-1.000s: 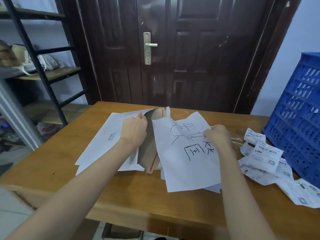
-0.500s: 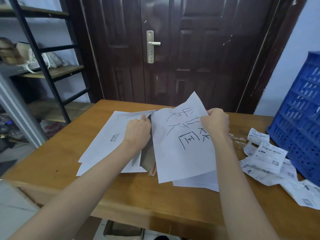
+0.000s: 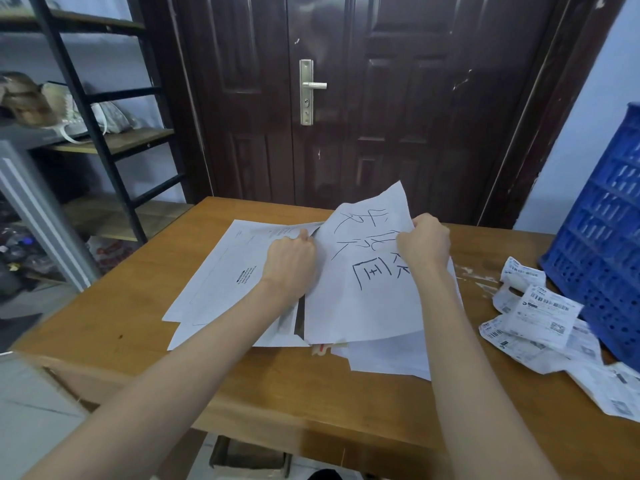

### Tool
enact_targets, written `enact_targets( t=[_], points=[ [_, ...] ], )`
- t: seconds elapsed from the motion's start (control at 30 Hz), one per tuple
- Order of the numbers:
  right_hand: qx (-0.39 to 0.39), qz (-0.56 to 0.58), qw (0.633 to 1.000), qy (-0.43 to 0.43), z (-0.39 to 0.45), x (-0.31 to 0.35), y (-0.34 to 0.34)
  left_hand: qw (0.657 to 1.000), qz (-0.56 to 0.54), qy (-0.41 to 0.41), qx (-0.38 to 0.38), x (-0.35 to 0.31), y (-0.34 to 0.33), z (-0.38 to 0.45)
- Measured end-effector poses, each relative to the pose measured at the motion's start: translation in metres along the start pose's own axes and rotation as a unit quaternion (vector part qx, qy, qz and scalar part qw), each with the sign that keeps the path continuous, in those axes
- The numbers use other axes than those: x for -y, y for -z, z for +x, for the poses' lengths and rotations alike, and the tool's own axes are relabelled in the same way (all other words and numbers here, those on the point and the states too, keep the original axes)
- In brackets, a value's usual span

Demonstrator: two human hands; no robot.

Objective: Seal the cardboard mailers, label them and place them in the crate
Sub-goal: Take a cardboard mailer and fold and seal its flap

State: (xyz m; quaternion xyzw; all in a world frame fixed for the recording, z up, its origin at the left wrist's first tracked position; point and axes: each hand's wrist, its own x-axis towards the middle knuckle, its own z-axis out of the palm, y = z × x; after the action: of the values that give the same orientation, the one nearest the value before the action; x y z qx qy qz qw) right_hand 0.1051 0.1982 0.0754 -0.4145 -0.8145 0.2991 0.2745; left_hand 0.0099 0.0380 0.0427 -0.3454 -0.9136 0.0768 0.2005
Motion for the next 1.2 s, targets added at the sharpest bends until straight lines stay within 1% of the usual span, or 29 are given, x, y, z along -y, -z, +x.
enact_targets(
  t=[0.07, 0.13, 0.2, 0.27, 0.3, 0.37, 0.5, 0.6, 0.67, 0.83, 1.03, 1.13, 1.2],
  points=[
    [-0.012, 0.002, 1.0, 0.009, -0.004, -0.001, -0.001, 1.0, -0.003, 0.003, -0.004, -0.001, 0.001, 0.0],
    [-0.006, 0.012, 1.0, 0.01, -0.007, -0.002, -0.002, 1.0, -0.007, 0.01, -0.006, -0.002, -0.001, 0.0],
    [0.05, 0.033, 0.998, -0.014, -0.008, -0.003, -0.003, 1.0, -0.008, 0.013, -0.006, -0.002, 0.0, 0.0],
    [0.124, 0.073, 0.988, -0.053, -0.007, -0.005, -0.002, 1.0, -0.008, 0.014, -0.009, -0.001, 0.001, 0.0],
    [0.147, 0.086, 0.983, -0.067, -0.006, -0.007, -0.001, 1.0, -0.007, 0.015, -0.013, -0.001, 0.002, 0.001],
    [0.16, 0.087, 0.98, -0.076, -0.007, -0.01, -0.001, 1.0, -0.005, 0.019, -0.019, 0.0, 0.001, 0.002],
    [0.169, 0.076, 0.981, -0.064, -0.007, -0.01, 0.001, 1.0, 0.0, 0.02, -0.011, -0.001, -0.001, 0.003],
    [0.242, 0.042, 0.966, -0.085, -0.009, -0.009, 0.002, 1.0, 0.007, 0.013, -0.014, -0.002, 0.001, 0.001],
    [0.272, 0.023, 0.957, -0.095, -0.01, -0.012, -0.001, 1.0, 0.015, 0.011, -0.023, -0.003, 0.005, 0.0],
    [0.271, 0.077, 0.954, -0.103, -0.009, -0.017, -0.008, 1.0, 0.018, 0.011, -0.014, -0.004, 0.006, 0.0],
    [0.205, 0.135, 0.964, -0.099, -0.007, -0.018, -0.017, 1.0, 0.002, 0.003, -0.013, -0.007, 0.004, -0.001],
    [0.219, 0.183, 0.954, -0.094, -0.01, -0.02, -0.025, 1.0, 0.002, 0.008, -0.024, -0.006, 0.003, 0.001],
    [0.239, 0.184, 0.949, -0.089, -0.011, -0.021, -0.029, 1.0, -0.007, 0.013, -0.027, -0.005, 0.003, 0.002]
  ],
)
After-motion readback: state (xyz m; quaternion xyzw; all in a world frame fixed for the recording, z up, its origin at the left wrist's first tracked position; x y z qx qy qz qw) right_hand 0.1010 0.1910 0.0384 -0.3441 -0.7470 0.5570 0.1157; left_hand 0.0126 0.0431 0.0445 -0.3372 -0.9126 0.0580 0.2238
